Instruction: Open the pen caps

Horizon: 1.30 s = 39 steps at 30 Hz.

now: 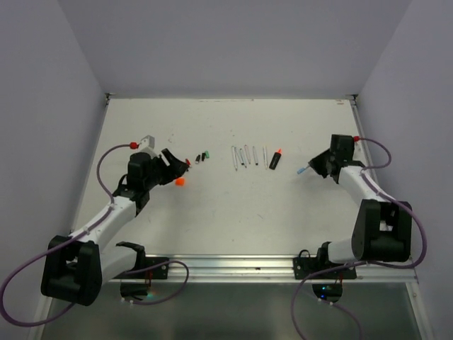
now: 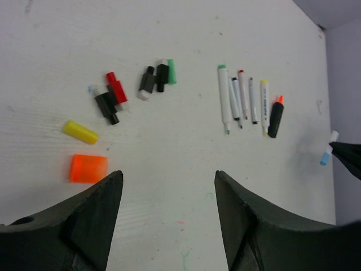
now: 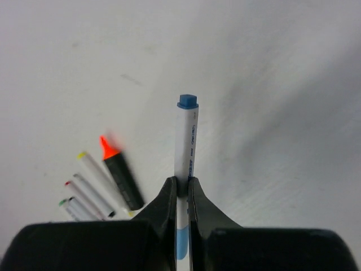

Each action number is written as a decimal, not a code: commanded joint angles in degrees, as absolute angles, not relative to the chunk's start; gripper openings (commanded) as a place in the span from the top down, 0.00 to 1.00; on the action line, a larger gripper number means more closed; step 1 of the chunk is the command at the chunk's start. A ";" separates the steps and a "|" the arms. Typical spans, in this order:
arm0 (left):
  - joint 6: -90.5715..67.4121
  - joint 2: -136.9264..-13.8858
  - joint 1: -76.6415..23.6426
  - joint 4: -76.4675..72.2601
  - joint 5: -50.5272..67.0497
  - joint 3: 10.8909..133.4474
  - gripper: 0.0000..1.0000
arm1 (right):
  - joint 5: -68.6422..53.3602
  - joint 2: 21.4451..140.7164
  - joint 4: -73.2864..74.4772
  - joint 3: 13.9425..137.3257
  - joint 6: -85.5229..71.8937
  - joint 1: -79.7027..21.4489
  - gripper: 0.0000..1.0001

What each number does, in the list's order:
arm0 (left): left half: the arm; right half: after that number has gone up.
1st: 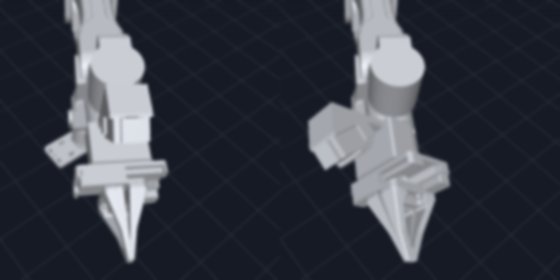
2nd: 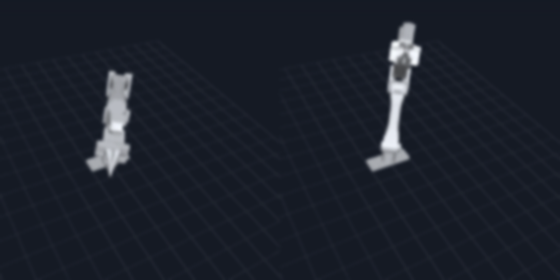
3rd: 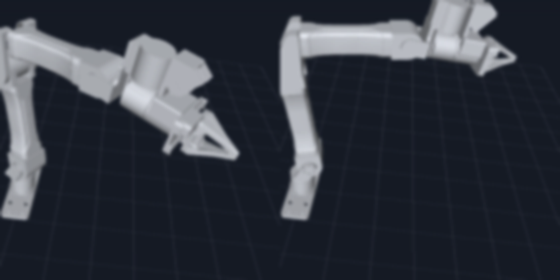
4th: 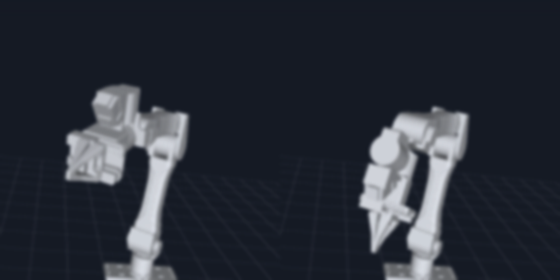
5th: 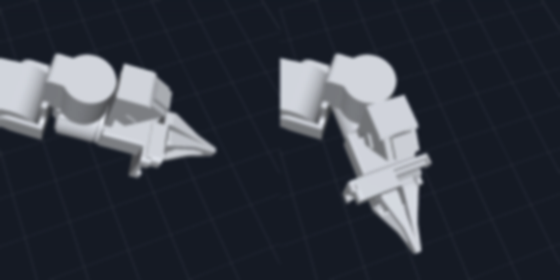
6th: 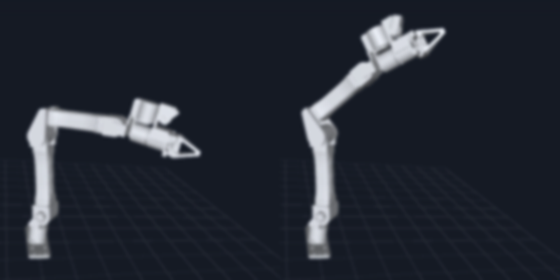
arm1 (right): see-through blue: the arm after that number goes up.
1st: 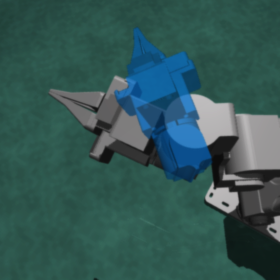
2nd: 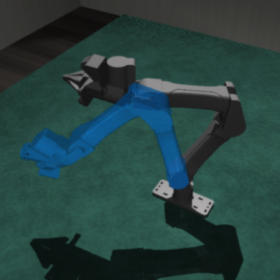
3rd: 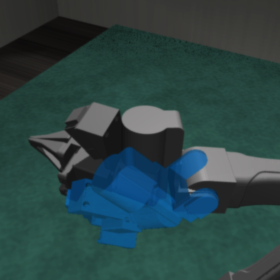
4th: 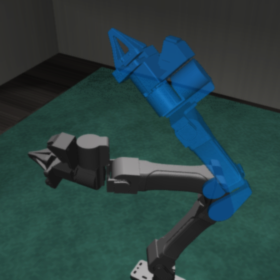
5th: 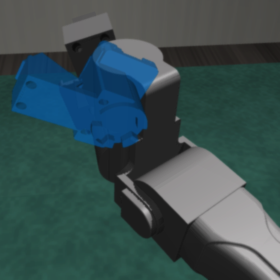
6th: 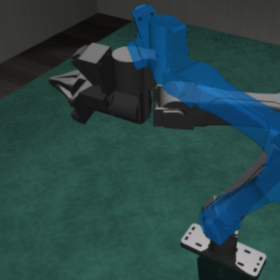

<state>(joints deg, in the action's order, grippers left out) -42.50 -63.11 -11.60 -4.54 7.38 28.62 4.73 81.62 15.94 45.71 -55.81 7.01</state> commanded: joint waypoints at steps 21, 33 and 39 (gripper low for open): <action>-51.85 -85.60 -27.15 -46.05 35.51 36.03 0.39 | -30.50 85.69 -19.33 51.50 -44.55 -20.03 1.00; -55.63 -94.39 -31.38 -54.84 36.12 41.22 0.40 | -30.59 85.96 -19.86 52.03 -45.35 -22.50 1.00; -55.72 -95.45 -32.08 -54.84 35.95 42.01 0.45 | -30.67 86.74 -20.65 51.94 -45.96 -23.03 1.00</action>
<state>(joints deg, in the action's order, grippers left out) -55.07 -95.02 -31.66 -50.83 35.18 40.05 -29.67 86.24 -17.45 50.46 -45.17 -22.52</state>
